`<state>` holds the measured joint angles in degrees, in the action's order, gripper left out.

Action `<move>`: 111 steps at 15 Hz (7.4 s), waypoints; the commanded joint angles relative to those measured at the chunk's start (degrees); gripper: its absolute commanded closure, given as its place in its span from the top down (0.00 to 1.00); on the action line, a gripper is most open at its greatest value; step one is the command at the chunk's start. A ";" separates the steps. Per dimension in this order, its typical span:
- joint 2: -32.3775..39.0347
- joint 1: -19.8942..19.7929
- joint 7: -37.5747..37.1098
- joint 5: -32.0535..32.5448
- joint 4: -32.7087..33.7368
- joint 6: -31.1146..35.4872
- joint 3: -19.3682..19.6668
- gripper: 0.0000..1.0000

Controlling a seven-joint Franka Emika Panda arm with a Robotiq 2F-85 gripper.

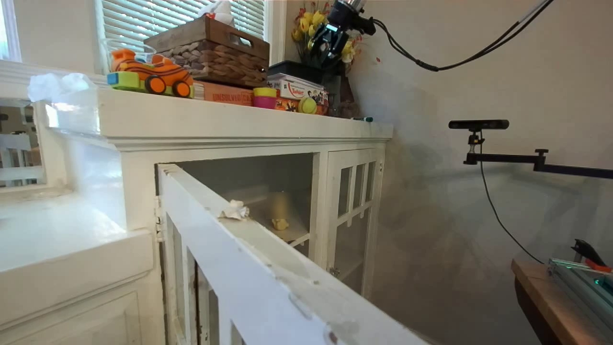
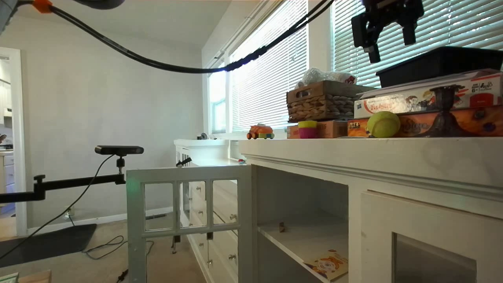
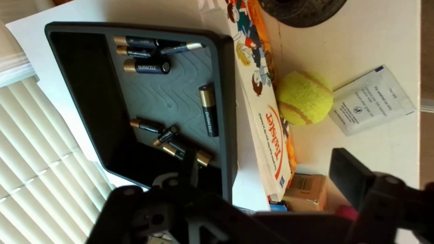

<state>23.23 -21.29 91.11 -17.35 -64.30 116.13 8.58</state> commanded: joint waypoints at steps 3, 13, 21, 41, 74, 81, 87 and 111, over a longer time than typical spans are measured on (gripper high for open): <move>8.03 -3.11 1.06 0.84 11.68 -3.12 -2.85 1.00; 14.49 -3.54 0.88 1.02 20.12 -7.28 -2.79 0.50; 16.90 -3.40 0.78 1.32 23.97 -9.08 -2.39 0.00; 12.25 -2.53 -4.13 2.24 23.96 -11.53 1.40 0.03; -14.97 2.75 -35.72 12.16 -22.49 -3.19 15.33 0.03; -18.46 0.00 -39.44 15.07 -28.60 -0.10 14.26 0.03; -19.46 -1.65 -41.70 16.05 -32.20 0.71 14.52 0.03; -15.03 -2.36 -27.72 10.66 -31.51 9.44 9.91 0.03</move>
<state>8.76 -23.06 61.88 -7.19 -97.36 124.81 19.11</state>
